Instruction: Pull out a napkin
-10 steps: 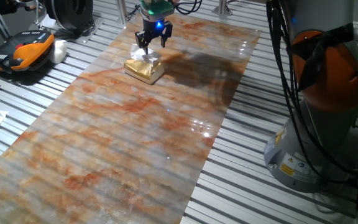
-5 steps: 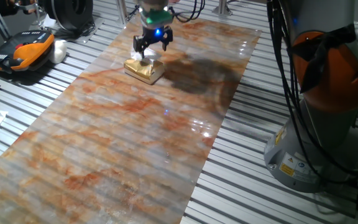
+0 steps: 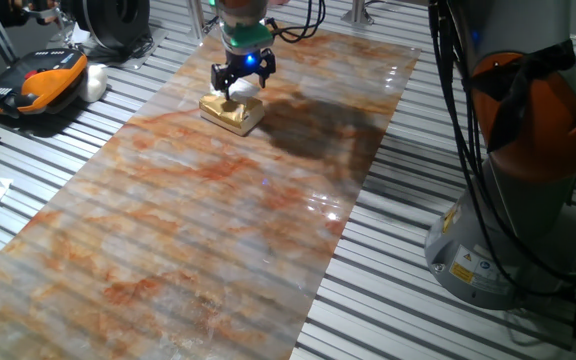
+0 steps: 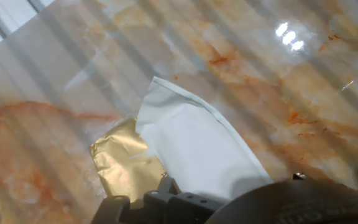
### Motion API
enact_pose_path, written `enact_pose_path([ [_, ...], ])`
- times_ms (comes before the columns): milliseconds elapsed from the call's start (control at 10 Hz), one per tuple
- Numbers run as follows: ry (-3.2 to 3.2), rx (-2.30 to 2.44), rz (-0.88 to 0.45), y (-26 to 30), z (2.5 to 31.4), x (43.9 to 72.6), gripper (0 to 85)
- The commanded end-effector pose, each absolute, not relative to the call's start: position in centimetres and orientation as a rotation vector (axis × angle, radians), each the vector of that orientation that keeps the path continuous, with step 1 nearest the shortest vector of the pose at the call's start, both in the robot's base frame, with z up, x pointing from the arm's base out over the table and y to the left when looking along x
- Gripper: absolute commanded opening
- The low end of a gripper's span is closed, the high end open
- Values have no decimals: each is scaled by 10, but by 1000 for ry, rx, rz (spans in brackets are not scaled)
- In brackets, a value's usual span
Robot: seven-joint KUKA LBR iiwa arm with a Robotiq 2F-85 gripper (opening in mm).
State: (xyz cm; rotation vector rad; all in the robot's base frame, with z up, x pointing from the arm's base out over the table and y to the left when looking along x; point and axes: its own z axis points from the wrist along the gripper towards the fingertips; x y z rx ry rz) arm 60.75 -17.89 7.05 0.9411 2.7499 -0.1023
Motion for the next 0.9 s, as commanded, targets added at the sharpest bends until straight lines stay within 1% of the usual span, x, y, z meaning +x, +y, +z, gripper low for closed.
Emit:
enact_pose_path([
  [0,2755,933,-94,-179,70,607,850],
  [100,2755,925,-90,-178,69,607,680],
  [400,2775,879,-68,-178,69,607,680],
  [500,2776,877,-67,-177,69,608,510],
  [800,2786,847,-66,-177,69,608,510],
])
